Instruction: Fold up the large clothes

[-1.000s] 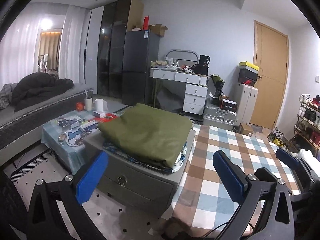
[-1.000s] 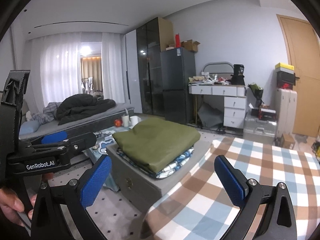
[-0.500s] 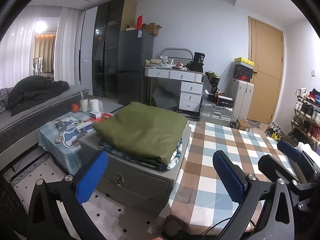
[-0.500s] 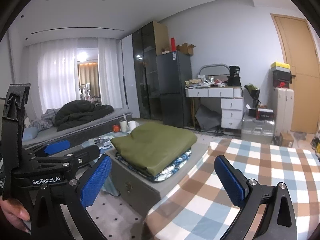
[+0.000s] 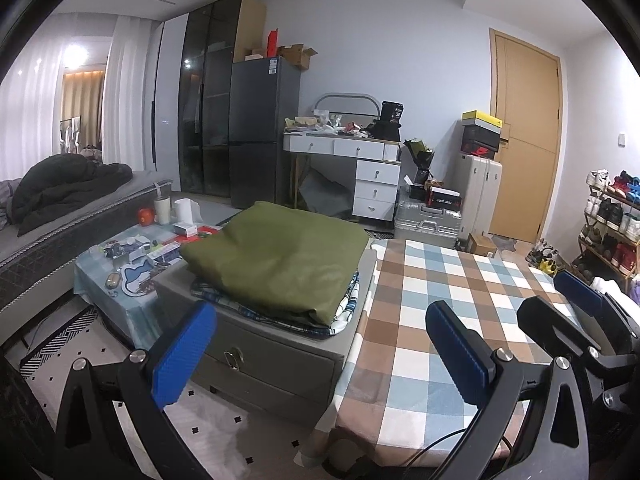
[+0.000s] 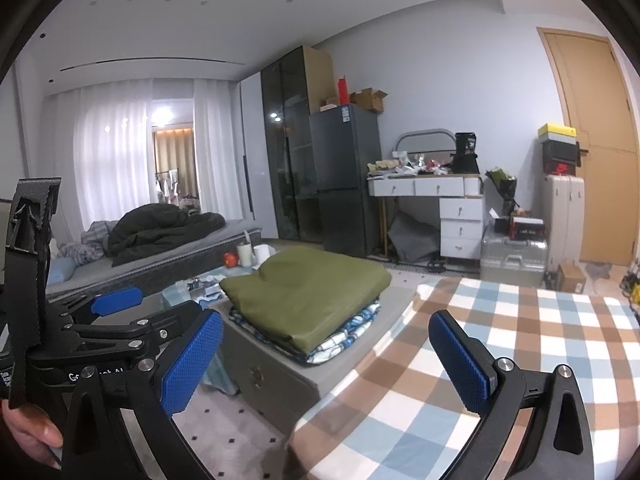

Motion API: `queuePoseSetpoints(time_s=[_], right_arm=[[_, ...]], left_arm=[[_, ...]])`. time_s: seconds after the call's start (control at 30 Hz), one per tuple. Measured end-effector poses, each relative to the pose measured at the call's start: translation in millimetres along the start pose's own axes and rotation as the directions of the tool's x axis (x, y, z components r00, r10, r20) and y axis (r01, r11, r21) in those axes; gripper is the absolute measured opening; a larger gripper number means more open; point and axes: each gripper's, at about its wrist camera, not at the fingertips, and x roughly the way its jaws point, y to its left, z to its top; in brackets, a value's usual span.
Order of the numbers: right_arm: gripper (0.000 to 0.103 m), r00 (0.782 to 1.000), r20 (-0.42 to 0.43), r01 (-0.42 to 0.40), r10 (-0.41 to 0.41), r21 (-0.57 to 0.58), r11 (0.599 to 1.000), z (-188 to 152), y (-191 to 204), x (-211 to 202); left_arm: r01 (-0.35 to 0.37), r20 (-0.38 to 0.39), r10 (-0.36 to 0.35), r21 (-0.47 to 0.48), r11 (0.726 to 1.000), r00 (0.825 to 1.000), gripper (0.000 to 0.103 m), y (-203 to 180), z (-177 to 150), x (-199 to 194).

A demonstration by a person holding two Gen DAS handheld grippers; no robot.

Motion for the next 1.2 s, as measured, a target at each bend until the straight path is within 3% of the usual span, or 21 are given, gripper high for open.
queuePoseSetpoints(time_s=[1.2], right_arm=[[0.103, 1.0, 0.007, 0.007, -0.007, 0.028, 1.0, 2.4, -6.5, -6.5]], left_arm=[[0.007, -0.01, -0.006, 0.018, 1.0, 1.0, 0.102, -6.3, 0.1, -0.9]])
